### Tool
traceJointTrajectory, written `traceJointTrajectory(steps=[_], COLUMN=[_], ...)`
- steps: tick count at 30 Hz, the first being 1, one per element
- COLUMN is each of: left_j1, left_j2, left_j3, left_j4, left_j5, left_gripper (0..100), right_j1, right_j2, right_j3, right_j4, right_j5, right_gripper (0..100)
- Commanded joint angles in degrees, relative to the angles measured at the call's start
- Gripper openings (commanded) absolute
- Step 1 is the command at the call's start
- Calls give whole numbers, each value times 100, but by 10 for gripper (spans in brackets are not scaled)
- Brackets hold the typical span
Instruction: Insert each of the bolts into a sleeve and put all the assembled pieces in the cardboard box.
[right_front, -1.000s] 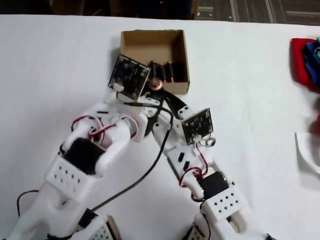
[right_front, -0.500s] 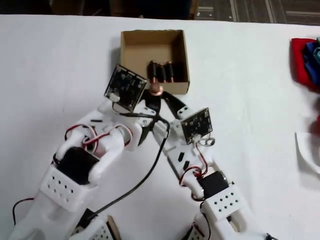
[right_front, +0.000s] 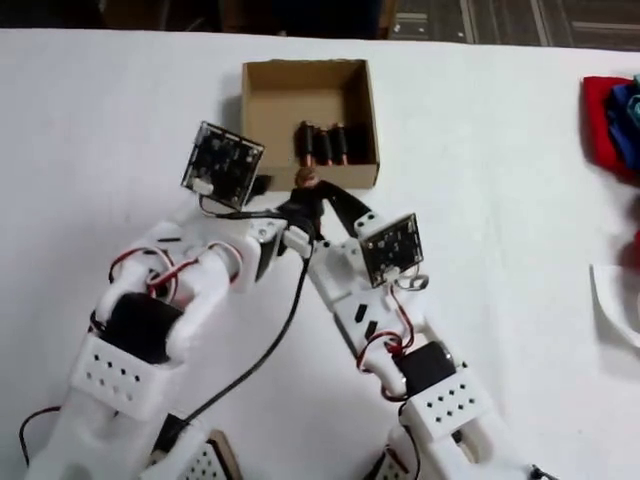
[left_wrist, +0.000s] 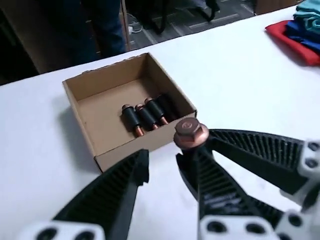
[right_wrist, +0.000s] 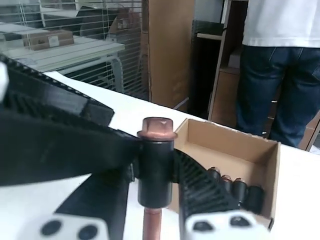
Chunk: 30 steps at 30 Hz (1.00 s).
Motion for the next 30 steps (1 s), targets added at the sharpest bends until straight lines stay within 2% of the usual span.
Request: traceJointTrajectory(steps=[1, 4, 7, 10, 13, 15, 25, 30], left_j1=[-1213, -2075, -2813, -3209, -3279, -3279, -3270, -3270], left_j2=[-35, -35, -18, -9, -26, -26, -35, -35], left_j3=[40, 330, 989, 1798, 2448, 2510, 1895, 1648], left_j4=[448, 844, 826, 185, -642, -853, -853, -835], left_j5=[-44, -44, -53, -53, -26, -18, -9, -9], left_gripper=[133, 133, 134, 132, 132, 132, 131, 131], right_j1=[611, 1191, 1631, 2141, 2396, 2413, 2396, 2431], right_j2=[-163, -163, -215, -171, -163, -163, -189, -163], right_j3=[-193, -202, -281, -756, -1319, -1521, -1574, -1574], right_j4=[479, 1244, 2009, 2985, 3776, 4013, 4057, 3635], right_j5=[-18, -18, 79, 431, 519, 519, 501, 484], right_gripper=[19, 19, 19, 19, 19, 19, 19, 19])
